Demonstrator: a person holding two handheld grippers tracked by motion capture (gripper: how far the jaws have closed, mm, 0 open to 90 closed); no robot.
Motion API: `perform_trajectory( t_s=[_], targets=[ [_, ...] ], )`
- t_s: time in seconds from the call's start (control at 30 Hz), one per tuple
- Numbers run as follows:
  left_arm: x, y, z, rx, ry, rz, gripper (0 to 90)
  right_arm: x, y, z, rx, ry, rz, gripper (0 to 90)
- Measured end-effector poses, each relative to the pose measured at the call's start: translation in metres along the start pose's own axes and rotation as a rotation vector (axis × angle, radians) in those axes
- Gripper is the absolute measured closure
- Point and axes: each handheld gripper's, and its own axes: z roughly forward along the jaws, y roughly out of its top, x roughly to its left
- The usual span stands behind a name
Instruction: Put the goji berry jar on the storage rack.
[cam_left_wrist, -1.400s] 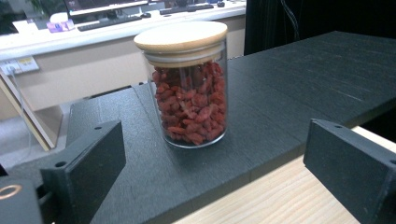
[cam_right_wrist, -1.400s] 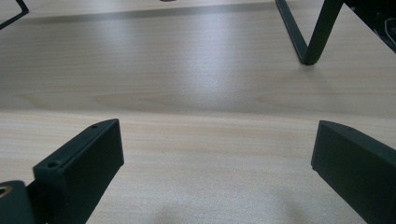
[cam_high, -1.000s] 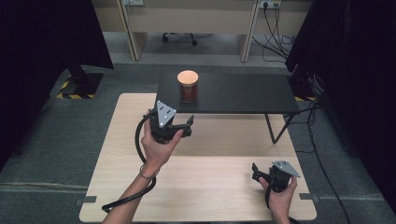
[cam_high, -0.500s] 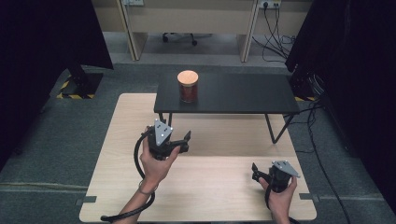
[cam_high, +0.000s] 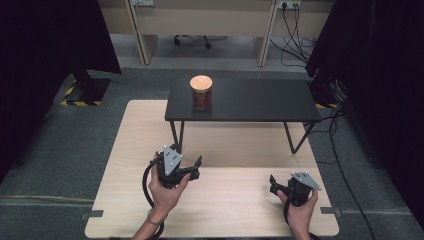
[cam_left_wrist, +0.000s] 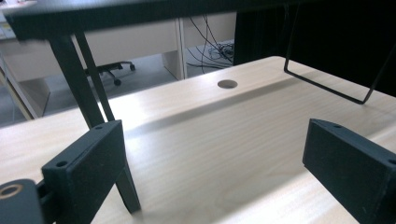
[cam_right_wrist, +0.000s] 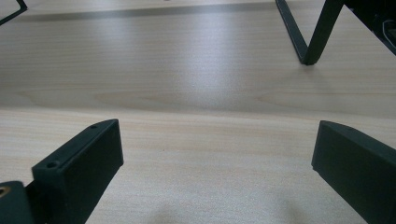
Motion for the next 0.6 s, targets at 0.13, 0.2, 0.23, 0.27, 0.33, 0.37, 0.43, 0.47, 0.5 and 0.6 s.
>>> perform_trajectory(
  t_s=[0.13,0.2,0.23,0.27,0.33,0.37,0.43,0.47,0.5,0.6],
  targets=[
    [-0.002,-0.011,-0.005,-0.007,0.026,0.0,5.5,0.0,0.0,0.0,0.0,0.001,0.001,2.0],
    [-0.001,-0.016,-0.009,-0.014,0.042,-0.007,5.5,0.0,0.0,0.0,0.0,0.001,0.002,2.1],
    [-0.001,-0.02,-0.012,-0.019,0.05,-0.013,5.5,0.0,0.0,0.0,0.0,0.001,0.002,2.1],
    [-0.001,-0.023,-0.014,-0.021,0.054,-0.021,5.5,0.0,0.0,0.0,0.001,0.001,0.002,2.1],
    [-0.001,-0.03,-0.016,-0.022,0.059,-0.039,5.5,0.0,0.0,0.0,0.001,0.001,0.0,2.1],
    [-0.002,-0.034,-0.016,-0.019,0.059,-0.048,5.5,0.0,0.0,0.0,0.001,0.0,-0.001,2.1],
    [-0.003,-0.041,-0.014,0.001,0.054,-0.047,5.5,0.0,0.0,0.0,0.0,-0.002,-0.002,2.1],
    [-0.005,-0.045,-0.013,0.01,0.055,-0.044,5.5,0.001,0.0,0.0,0.0,-0.002,-0.001,2.0],
    [-0.006,-0.048,-0.011,0.021,0.053,-0.037,5.5,0.001,0.0,0.0,0.0,-0.003,-0.002,2.0],
    [-0.008,-0.058,-0.005,0.042,0.048,-0.042,5.7,0.001,0.0,0.0,-0.001,-0.004,0.0,2.0]
  ],
)
